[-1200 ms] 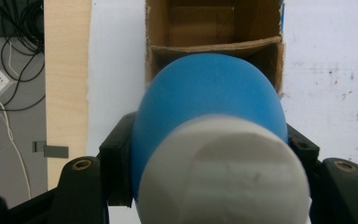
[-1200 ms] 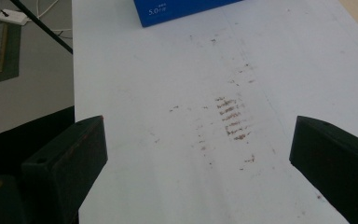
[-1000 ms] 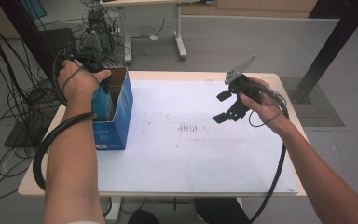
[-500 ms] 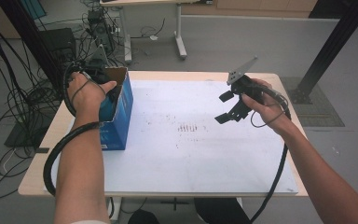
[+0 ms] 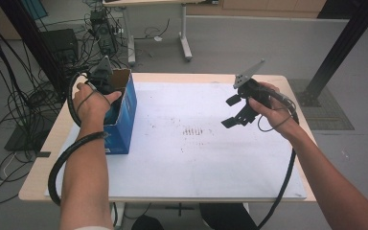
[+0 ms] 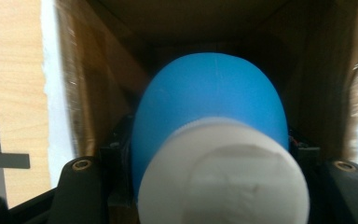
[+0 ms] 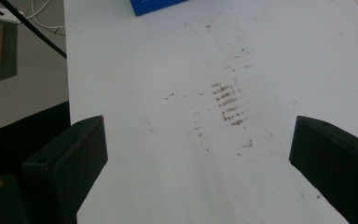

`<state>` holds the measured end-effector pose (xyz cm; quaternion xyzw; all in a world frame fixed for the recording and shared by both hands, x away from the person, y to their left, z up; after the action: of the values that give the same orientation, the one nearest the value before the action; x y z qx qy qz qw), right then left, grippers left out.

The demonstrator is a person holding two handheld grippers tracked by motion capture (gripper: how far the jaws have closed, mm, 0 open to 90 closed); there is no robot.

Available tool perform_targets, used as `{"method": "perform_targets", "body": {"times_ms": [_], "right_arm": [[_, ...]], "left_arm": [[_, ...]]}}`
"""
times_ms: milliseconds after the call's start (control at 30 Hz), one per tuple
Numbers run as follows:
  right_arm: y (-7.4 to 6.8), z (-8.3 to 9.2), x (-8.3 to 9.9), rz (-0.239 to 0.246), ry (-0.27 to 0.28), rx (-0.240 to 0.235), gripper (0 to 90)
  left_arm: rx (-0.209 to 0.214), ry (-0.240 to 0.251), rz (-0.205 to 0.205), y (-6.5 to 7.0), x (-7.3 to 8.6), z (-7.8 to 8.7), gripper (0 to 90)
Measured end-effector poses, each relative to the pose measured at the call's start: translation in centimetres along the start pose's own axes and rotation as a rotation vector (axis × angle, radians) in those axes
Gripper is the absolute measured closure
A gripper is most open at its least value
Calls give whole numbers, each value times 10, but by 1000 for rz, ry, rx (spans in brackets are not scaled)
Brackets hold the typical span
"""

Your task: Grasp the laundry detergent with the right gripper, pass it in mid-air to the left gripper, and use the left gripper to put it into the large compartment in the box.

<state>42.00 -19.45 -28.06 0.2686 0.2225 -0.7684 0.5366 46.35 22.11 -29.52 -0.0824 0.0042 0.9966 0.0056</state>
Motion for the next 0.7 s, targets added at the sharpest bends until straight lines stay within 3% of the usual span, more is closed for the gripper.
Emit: {"method": "perform_targets", "body": {"times_ms": [467, 700], "right_arm": [[1, -3, 0, -1, -6, 1, 41], [2, -2, 1, -1, -8, 2, 41]], "left_arm": [[39, 0, 21, -5, 0, -3, 368], [32, -12, 15, -3, -1, -5, 369]]}}
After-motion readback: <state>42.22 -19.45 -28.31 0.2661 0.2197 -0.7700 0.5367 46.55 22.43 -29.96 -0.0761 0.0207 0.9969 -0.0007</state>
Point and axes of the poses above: each handheld gripper's, and its own axes: z roughly backward along the jaws, x roughly out of its underside, y roughly to its right, the point moved 2 cm from there along -z, roughly forward along the jaws, and after that the axes turned 4 degrees about x, right-handed, at the moved point
